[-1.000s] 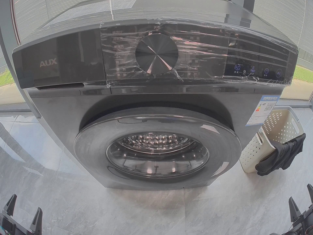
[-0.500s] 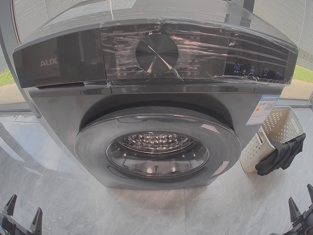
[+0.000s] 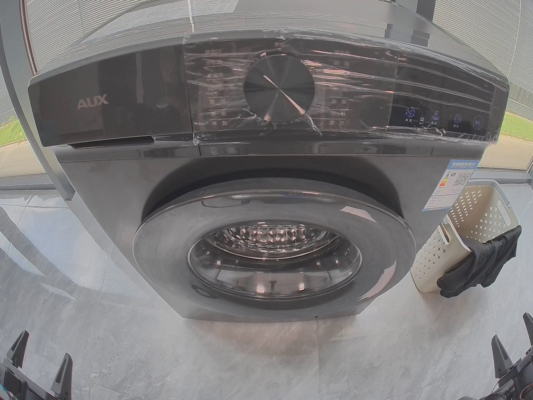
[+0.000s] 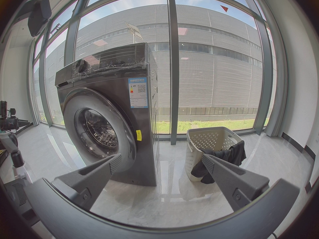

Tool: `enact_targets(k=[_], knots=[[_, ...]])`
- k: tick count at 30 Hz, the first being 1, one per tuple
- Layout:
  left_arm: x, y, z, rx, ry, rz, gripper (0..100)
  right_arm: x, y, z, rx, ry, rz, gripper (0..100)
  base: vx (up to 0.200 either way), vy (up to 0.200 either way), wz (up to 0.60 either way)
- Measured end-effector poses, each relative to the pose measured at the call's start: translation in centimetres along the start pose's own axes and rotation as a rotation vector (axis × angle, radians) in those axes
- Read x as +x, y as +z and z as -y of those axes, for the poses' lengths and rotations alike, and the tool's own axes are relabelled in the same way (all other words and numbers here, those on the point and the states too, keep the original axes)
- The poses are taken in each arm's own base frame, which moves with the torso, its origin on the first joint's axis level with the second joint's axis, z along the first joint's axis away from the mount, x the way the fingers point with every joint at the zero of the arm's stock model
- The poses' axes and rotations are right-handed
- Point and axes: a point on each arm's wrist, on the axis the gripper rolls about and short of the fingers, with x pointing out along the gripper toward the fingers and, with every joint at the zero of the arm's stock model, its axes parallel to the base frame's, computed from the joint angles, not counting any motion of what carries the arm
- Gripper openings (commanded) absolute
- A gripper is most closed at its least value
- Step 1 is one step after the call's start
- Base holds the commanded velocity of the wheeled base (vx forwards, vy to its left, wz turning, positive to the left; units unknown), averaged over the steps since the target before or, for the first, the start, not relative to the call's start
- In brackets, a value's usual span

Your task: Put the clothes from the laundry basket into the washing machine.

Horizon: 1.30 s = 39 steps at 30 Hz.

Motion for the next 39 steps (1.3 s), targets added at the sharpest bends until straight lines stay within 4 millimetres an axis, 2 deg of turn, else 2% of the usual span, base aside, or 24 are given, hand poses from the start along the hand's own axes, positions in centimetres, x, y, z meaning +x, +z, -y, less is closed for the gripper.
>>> enact_targets(k=[11,17,22,28,39], knots=[[0.0,0.0,0.0,-0.001,0.000,0.000,100,0.0,0.3,0.0,0.005,0.009,0.024,100,0.000,0.000,0.00],[0.0,0.0,0.0,-0.001,0.000,0.000,100,-1.1,3.2,-0.2,-0.006,0.101,0.114,100,0.000,0.000,0.00],[0.0,0.0,0.0,-0.001,-0.001,0.000,100,-1.1,4.3,-0.5,-0.023,0.264,0.056,100,0.000,0.000,0.00],[0.0,0.0,0.0,-0.003,-0.001,0.000,100,0.4,5.3,-0.6,-0.056,0.374,-0.053,100,0.000,0.000,0.00],[0.0,0.0,0.0,-0.003,-0.001,0.000,100,5.3,7.6,-1.0,-0.044,0.556,-0.206,100,0.000,0.000,0.00]])
